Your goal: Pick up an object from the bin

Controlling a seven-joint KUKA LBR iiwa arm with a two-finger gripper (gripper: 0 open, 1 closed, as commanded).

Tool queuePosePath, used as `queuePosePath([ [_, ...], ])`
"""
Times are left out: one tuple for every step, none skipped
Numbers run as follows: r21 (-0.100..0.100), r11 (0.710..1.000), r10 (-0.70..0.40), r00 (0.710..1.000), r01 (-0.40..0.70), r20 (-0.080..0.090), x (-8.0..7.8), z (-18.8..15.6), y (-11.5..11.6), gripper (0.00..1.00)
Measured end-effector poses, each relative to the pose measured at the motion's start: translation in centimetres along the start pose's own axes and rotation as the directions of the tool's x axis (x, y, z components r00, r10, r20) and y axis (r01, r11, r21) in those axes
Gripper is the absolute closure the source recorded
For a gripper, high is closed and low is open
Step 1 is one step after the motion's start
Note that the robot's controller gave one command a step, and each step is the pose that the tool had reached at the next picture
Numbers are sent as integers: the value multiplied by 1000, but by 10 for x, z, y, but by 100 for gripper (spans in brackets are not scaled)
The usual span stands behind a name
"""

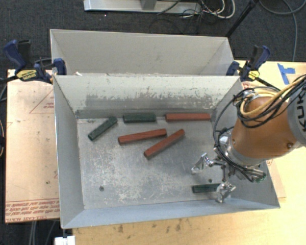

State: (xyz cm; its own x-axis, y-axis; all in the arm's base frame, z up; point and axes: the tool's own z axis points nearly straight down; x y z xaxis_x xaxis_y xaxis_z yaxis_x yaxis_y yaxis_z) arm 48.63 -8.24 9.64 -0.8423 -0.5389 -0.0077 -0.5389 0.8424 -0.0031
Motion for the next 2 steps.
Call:
queuePosePath([
  [1,1000,-1,1000,1,1,0,1,1,0],
  [-9,998,-64,998,64,-8,4,-29,-13,0],
])
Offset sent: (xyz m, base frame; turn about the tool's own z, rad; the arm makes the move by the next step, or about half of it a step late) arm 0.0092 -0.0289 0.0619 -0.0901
